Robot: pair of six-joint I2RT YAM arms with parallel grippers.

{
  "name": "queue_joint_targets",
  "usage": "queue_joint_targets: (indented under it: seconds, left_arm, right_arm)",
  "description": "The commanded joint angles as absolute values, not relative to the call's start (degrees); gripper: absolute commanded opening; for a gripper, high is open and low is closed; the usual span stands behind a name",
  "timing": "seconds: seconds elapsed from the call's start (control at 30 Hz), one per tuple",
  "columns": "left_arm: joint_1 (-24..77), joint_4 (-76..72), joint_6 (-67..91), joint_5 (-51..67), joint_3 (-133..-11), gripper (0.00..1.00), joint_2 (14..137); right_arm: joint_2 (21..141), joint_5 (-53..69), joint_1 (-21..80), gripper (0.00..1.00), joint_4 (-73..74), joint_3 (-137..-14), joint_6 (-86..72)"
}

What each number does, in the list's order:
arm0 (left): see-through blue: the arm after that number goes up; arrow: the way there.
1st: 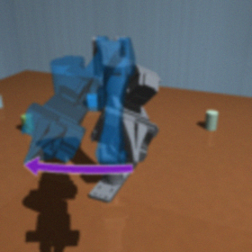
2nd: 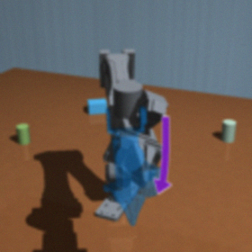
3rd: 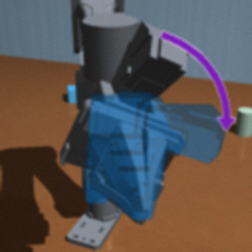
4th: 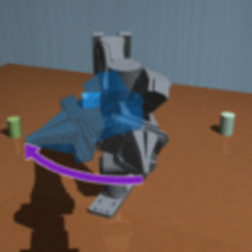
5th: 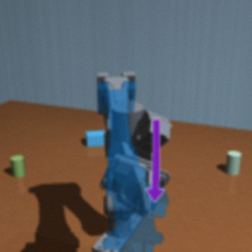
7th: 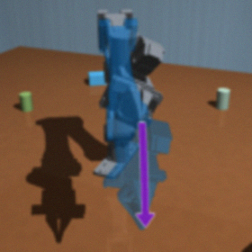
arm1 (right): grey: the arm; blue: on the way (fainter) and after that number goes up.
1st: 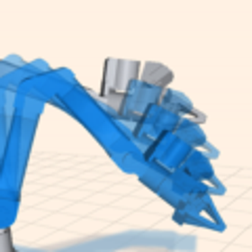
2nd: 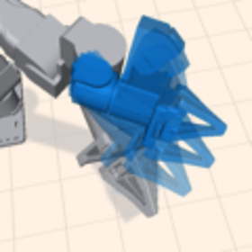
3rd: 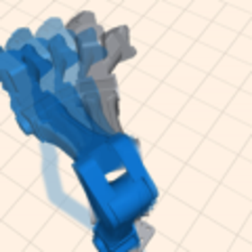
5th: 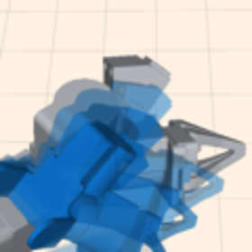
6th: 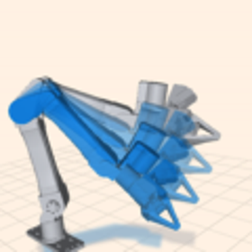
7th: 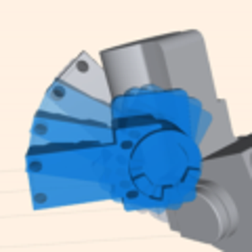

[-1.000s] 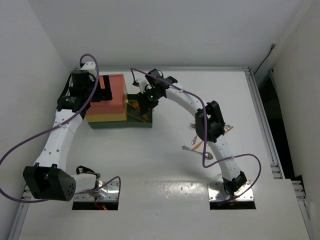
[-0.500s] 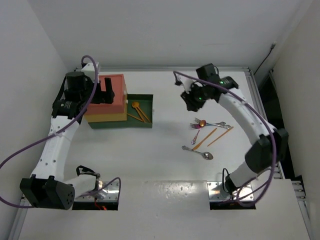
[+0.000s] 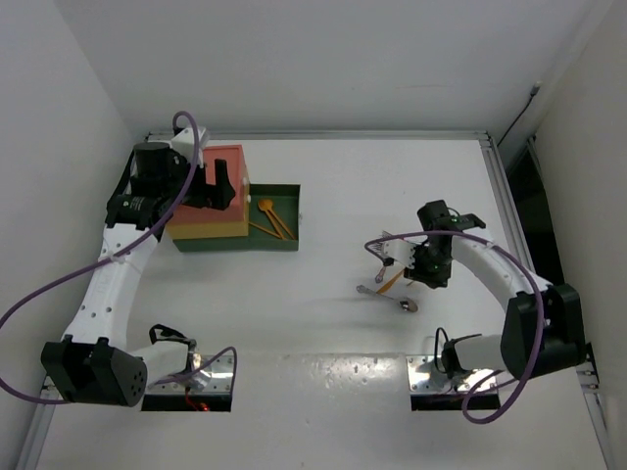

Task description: Sort the eating utensils into containers

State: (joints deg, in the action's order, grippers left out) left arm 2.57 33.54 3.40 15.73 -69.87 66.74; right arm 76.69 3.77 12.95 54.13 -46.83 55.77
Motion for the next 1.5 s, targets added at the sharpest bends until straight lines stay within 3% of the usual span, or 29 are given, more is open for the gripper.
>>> queue_joint_targets:
  seconds: [0.0,0.4,0.53,0.83,1.17,1.47]
  left_arm:
    - [2.5,32.3,2.3,17.7,-69.7,1.0,66.8]
    - [2.5,32.3,2.3,17.7,-70.2,1.0,69.2]
    - [2.5,32.3,2.9,18.2,-69.6,1.0,69.7]
    - [2.5,31.8,2.9,17.6,-68.5,1.0,69.7]
    - [2.5,31.8,2.9,17.0,-67.9,1.0,69.7]
    - [2.5,31.3,2.9,15.8,-66.8,1.0,69.2]
  right_arm:
    - [77.2,3.2,10.0,0.32,52.6,-50.1,66.2]
    - [80.9,3.3,1.7,0.39,41.9,-44.7,90.9]
    - [83.4,7.0,-0.7,0.46,41.1,-45.9,95.7]
    - [87.4,9.1,-3.1,0.46,39.6,-45.9,102.7]
    - [92.5,9.8,-3.1,0.41,37.9,-47.1,106.1]
    - [96.1,5.1,-1.9,0.26,38.3,-46.2,110.0]
